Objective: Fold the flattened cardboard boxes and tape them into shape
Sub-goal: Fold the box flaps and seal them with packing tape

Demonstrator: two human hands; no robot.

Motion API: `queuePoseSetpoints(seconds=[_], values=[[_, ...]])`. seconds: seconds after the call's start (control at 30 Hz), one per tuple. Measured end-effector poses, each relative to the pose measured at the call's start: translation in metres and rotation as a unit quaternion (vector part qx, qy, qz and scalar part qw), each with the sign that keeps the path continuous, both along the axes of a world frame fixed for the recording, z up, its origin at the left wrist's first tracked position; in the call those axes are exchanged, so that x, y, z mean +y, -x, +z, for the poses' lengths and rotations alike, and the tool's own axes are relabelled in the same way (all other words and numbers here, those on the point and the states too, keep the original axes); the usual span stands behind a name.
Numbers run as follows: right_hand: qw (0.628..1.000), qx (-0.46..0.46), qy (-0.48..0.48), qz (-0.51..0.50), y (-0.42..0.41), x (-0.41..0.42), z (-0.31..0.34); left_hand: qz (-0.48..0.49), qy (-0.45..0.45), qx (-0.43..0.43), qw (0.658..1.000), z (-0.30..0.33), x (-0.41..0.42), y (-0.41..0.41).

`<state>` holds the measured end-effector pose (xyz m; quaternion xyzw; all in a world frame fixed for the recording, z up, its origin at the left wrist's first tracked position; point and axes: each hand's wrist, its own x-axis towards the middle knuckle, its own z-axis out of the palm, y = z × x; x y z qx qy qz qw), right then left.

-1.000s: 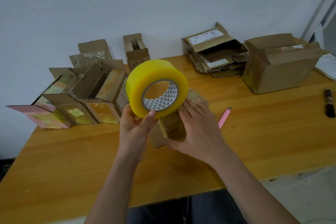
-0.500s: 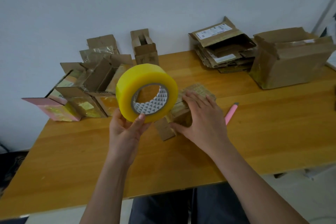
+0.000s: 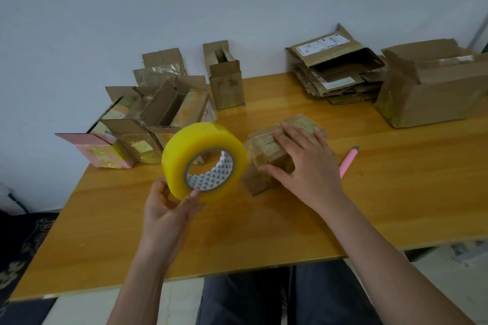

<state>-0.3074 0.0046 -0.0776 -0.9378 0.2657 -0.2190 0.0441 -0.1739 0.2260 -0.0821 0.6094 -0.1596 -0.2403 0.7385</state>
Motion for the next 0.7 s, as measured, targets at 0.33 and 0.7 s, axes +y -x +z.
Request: queuePoseSetpoints(seconds=[0.33, 0.7], values=[[0.999, -0.018, -0.036, 0.024, -0.001, -0.012, -0.001, -0.055, -0.089, -0.055, 0.993, 0.006, 0.007, 0.005], [0.993, -0.051, -0.087, 0.059, 0.001, -0.023, -0.001, -0.06, -0.246, -0.23, 0.94, 0.013, 0.012, 0.015]])
